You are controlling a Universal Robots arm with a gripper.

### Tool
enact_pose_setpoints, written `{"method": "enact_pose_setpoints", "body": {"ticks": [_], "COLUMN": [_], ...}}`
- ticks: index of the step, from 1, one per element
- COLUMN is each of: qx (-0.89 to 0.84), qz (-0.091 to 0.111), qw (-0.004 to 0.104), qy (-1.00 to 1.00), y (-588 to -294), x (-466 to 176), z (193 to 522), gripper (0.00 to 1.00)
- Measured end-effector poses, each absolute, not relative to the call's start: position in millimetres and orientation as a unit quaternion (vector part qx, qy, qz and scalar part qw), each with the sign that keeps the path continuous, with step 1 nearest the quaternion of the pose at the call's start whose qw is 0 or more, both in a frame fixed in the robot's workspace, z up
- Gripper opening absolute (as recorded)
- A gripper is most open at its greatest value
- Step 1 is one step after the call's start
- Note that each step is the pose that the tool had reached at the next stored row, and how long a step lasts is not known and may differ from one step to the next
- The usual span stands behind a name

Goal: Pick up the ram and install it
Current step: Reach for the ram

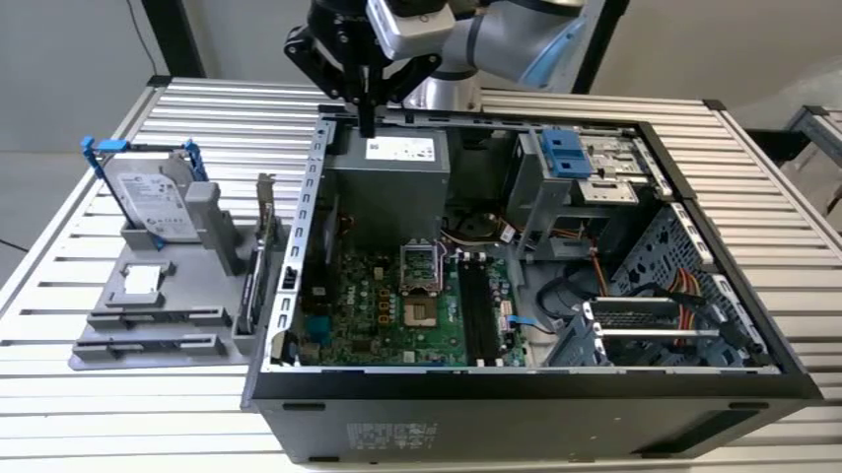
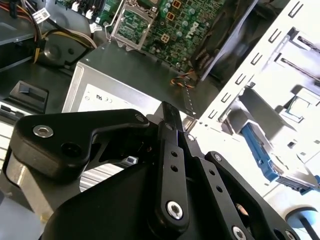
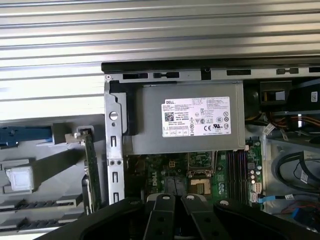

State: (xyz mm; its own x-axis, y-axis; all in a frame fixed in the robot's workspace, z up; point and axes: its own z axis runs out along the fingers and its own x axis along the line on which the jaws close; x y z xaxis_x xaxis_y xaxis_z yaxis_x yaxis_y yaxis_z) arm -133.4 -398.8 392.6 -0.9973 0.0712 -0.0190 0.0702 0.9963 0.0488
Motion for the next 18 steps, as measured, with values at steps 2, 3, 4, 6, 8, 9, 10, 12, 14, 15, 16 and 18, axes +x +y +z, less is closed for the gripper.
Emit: {"method": "enact_pose_setpoints", "body": {"ticks": [2,3,4,6,8,9,10,12,14,15,16,18], "qx": [0.035,0.035,0.035,0.035,0.035,0.035,0.035,0.035,0.035,0.035,0.035,0.035], "qz": [0.024,0.024,0.024,0.024,0.024,0.024,0.024,0.024,0.024,0.024,0.024,0.024], "qw": [0.01,0.01,0.01,0.01,0.01,0.01,0.01,0.01,0.01,0.01,0.01,0.01], "qy": [0.999,0.999,0.999,0.999,0.999,0.999,0.999,0.999,0.999,0.999,0.999,0.999], "y": [-398.8,-398.8,-398.8,-398.8,-398.8,-398.8,-398.8,-398.8,-398.8,-398.8,-398.8,-398.8], "x": [-134.9,-135.7,-136.6,-138.1,-139.5,-140.2,-140.8,-142.2,-143.4,-144.0,-144.6,-145.8], "z": [392.6,392.6,392.6,392.6,392.6,392.6,392.6,392.6,392.6,392.6,392.6,392.6], "gripper": [0.0,0.0,0.0,0.0,0.0,0.0,0.0,0.0,0.0,0.0,0.0,0.0]}}
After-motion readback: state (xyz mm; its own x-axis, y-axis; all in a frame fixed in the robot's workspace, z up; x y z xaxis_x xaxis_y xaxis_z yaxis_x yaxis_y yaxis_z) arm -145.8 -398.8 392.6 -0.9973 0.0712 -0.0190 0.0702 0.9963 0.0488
